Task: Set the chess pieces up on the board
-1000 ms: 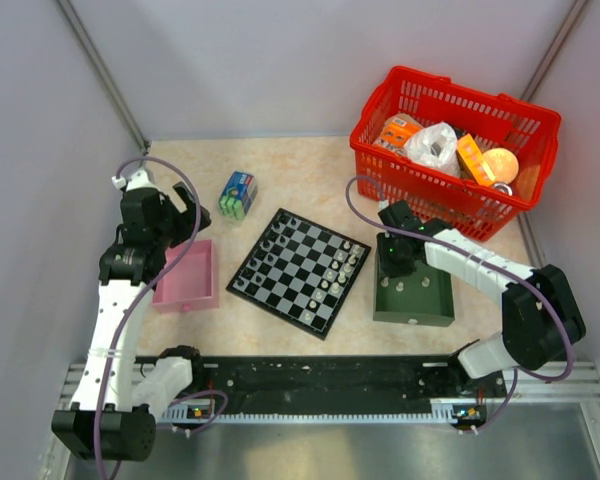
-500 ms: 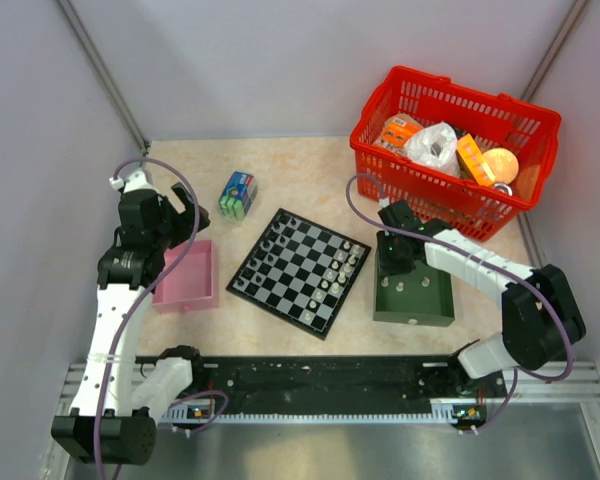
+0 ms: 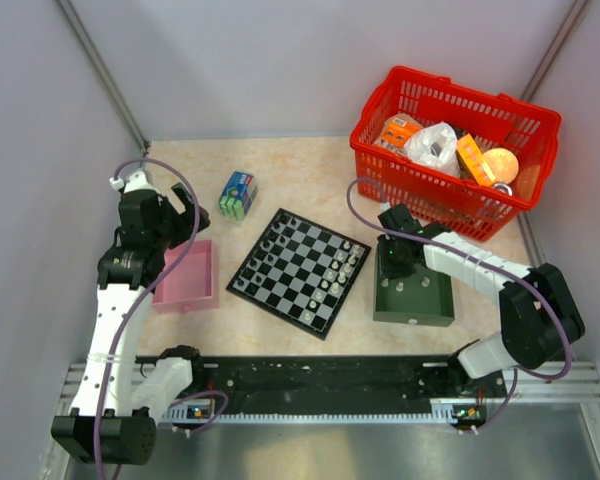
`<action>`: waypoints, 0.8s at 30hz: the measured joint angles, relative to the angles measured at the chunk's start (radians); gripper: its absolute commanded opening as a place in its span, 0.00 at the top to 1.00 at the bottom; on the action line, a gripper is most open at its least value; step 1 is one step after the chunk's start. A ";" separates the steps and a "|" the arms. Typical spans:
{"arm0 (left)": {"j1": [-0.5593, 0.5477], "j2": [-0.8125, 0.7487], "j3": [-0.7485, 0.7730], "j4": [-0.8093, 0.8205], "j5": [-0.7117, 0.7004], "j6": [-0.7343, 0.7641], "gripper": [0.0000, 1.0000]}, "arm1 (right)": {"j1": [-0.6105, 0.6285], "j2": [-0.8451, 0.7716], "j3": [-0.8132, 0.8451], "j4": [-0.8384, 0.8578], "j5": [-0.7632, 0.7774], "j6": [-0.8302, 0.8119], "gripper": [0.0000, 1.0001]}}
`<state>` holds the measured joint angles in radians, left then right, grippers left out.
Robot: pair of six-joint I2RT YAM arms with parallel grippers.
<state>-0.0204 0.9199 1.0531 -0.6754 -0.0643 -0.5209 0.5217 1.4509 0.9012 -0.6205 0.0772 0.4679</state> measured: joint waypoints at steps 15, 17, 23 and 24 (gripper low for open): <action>0.000 0.001 0.000 0.000 0.001 -0.001 0.01 | 0.000 0.002 -0.005 0.003 0.000 -0.001 0.74; 0.000 0.001 0.000 0.000 0.001 0.000 0.01 | 0.000 0.003 -0.006 0.004 0.000 0.000 0.74; 0.000 0.001 0.000 0.000 0.004 -0.001 0.01 | 0.000 0.004 -0.024 0.008 -0.001 -0.001 0.75; 0.000 0.001 0.000 0.001 0.005 0.000 0.01 | 0.000 0.005 -0.025 0.006 -0.001 0.000 0.74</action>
<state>-0.0204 0.9211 1.0531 -0.6746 -0.0597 -0.5213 0.5217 1.4555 0.8764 -0.6147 0.0761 0.4675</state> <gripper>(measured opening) 0.987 0.260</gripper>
